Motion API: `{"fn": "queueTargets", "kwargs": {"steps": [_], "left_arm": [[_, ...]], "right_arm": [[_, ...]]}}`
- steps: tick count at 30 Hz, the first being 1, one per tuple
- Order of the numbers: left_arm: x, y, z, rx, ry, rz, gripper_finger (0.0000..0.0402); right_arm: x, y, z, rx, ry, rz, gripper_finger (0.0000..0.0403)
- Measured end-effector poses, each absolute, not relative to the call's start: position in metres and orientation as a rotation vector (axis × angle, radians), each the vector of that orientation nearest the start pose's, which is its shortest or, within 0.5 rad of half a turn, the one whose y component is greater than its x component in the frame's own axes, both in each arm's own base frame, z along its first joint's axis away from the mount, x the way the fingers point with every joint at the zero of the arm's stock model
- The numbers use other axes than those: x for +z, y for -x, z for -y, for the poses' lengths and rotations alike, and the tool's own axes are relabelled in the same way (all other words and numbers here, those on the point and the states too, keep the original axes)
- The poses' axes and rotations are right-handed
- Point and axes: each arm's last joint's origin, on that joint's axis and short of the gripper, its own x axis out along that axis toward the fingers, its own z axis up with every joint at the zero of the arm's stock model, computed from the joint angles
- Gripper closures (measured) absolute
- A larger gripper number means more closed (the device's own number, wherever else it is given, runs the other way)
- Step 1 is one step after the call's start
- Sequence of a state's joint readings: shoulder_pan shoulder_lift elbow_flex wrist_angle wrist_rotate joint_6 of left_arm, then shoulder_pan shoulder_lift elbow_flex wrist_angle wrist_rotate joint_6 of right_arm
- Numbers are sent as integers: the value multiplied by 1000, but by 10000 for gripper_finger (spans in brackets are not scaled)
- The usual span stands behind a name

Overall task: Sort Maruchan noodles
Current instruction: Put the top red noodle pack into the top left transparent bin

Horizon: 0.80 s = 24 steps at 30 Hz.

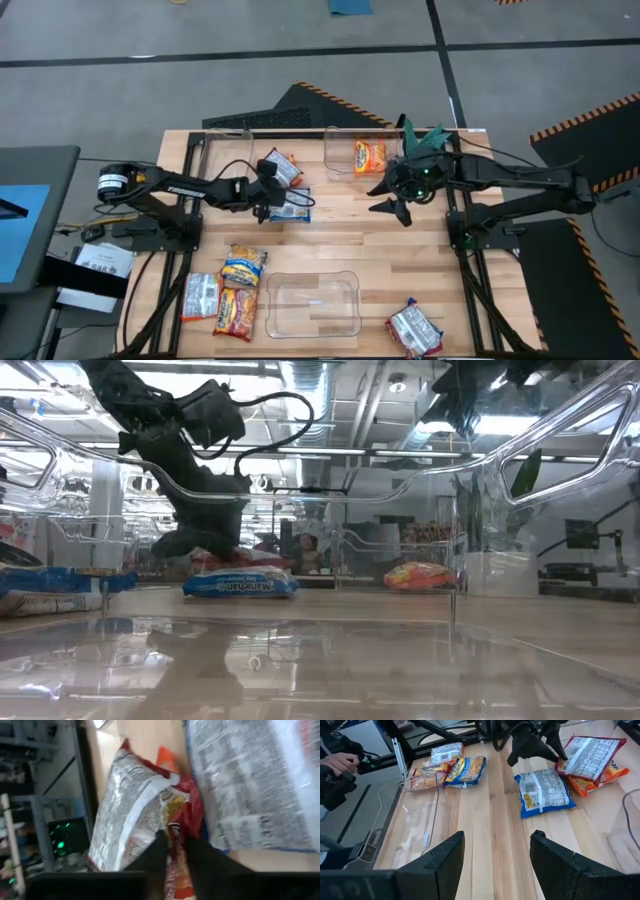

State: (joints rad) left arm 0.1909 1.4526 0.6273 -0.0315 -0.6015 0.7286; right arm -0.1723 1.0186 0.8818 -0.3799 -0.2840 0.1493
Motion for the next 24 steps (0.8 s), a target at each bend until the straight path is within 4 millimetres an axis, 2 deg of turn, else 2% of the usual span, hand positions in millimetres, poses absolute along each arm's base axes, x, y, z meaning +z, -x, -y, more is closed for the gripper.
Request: {"fn": "queueTargets", "kwargs": {"steps": [6, 13, 19, 24], "left_arm": [[174, -250, -52, 406, -838, -1011, 400], [222, -234, -40, 502, -827, -789, 401], [269, -200, -37, 744, -795, -622, 401], [299, -165, -36, 881, -773, -515, 401]], "right_arm": [[307, -214, 25, 90, -259, -515, 159], [307, -214, 24, 95, -257, -514, 159], [307, -215, 24, 95, -256, -511, 159], [308, -215, 24, 95, -254, -505, 159]]}}
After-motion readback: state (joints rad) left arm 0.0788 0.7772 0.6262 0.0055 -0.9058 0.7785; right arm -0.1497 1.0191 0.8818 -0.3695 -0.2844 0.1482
